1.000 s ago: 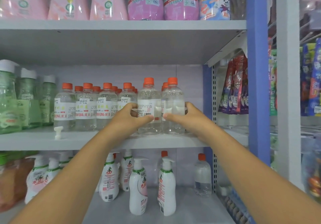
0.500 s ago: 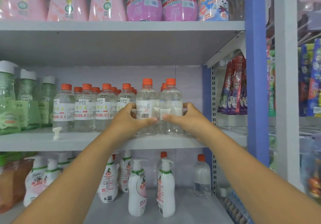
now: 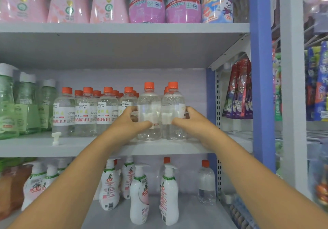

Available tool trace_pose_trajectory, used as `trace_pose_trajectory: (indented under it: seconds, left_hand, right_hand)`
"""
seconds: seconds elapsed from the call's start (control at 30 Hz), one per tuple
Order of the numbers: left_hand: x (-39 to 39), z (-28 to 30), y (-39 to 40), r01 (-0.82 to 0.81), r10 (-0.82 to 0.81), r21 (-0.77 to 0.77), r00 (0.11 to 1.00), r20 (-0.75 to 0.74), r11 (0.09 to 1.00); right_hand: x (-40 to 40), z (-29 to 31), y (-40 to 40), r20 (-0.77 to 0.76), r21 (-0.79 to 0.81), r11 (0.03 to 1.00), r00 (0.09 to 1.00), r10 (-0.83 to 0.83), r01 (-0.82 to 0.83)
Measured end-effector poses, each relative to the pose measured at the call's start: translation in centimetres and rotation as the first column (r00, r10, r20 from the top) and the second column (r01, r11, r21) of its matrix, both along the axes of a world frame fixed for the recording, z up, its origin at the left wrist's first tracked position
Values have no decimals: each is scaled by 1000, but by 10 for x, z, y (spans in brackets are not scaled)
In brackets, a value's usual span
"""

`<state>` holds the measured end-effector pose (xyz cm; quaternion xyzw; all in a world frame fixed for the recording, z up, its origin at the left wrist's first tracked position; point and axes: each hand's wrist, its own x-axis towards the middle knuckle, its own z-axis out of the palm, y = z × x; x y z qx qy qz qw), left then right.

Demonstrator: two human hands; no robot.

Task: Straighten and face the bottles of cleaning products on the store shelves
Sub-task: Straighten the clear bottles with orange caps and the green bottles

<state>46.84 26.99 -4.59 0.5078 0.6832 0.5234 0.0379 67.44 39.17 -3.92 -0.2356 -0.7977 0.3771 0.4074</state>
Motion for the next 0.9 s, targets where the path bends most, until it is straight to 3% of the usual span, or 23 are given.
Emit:
trace_pose_trajectory:
  seconds: [0.23,0.43,0.9]
  left_hand:
    - [5,-3,2,-63,64,11,995,-75,998]
    - [2,-1,2,8,-7,28,1000,-19,1000]
    - [8,-6,3,-70,72,37,994,-76,997]
  right_hand:
    - [-1,0,0,32,24,1000,999,1,-1]
    - [-4,-2,2,7,43,999,1000,-19,19]
    - [0,0,-1,26,4,1000,1000,15,-15]
